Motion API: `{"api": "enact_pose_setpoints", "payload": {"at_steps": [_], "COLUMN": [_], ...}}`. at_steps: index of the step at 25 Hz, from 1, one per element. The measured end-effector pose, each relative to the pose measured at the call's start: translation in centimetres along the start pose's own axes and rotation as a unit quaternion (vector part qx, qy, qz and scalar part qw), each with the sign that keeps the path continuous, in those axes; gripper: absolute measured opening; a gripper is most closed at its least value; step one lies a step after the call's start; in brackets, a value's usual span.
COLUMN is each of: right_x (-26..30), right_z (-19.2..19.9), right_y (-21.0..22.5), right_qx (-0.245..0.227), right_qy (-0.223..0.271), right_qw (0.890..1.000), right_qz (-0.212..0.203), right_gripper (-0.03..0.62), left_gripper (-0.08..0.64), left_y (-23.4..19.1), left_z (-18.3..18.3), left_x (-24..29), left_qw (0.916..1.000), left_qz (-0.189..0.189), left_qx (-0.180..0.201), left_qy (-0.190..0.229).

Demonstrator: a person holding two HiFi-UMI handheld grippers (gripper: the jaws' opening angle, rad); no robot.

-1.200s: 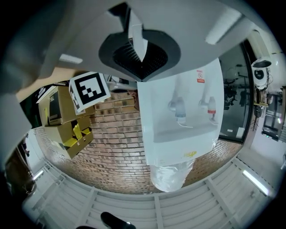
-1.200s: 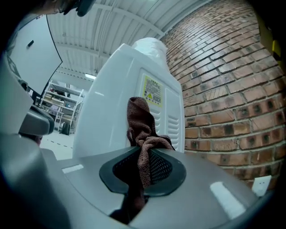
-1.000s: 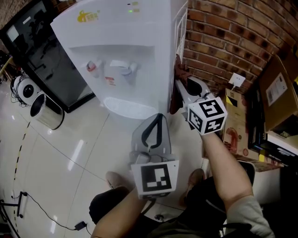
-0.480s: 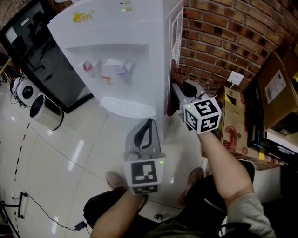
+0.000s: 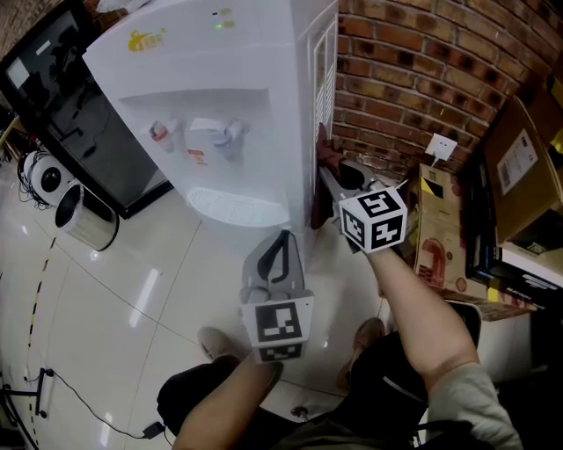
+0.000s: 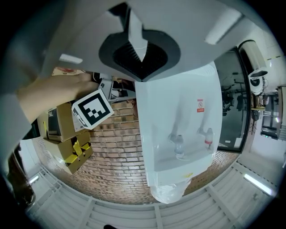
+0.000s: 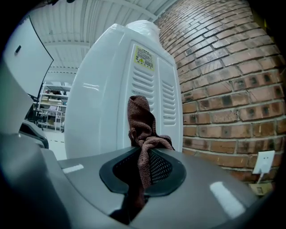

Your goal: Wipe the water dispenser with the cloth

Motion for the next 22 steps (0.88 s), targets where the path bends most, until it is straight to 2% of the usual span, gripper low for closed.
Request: {"api": "enact_pose_setpoints", "payload": {"at_steps": [6, 11, 16, 19, 22], "right_x": [0.5, 1.0, 1.5, 1.7, 2.2], "right_z": [0.9, 2.2, 3.1, 4.1, 6.0], "right_y": [0.2, 0.2, 0.0, -0.4, -0.3], "right_qx": [0.009, 0.008, -0.009, -0.026, -0.041], "right_qy": [-0.014, -0.033, -0.045, -0.049, -0.06], "right_qw": [1.0, 0.999, 0.999, 0.998, 0.997], "right_qz": [-0.004, -0.006, 0.006, 0.011, 0.0], "right_gripper": [0.044, 0.044, 0.044, 0.043, 0.043], "left_gripper": [0.0, 0.0, 0.0, 0.0, 0.0], "left_y": [-0.4, -1.1, -1.7, -1.9, -1.8], "left_z": [1.4, 2.1, 2.0, 2.8, 3.6], "left_x": [1.2, 1.9, 2.6, 3.6, 4.6], "left_qw": [0.9999, 0.9994, 0.9981, 0.9971, 0.9965], "left_qz": [-0.01, -0.015, -0.017, -0.025, -0.039], "left_qx": [-0.004, -0.023, -0.052, -0.056, -0.052], "left_qy": [-0.013, -0.023, -0.029, -0.045, -0.053]}}
Point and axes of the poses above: the fingertips, and each gripper's own axes: x forward along the fingers, y to its right, z out of its underside, the point moved 2 cm from there along -x, backward along the fingers, and after that the axes turned 15 degrees about -y, right-handed, at the moved point
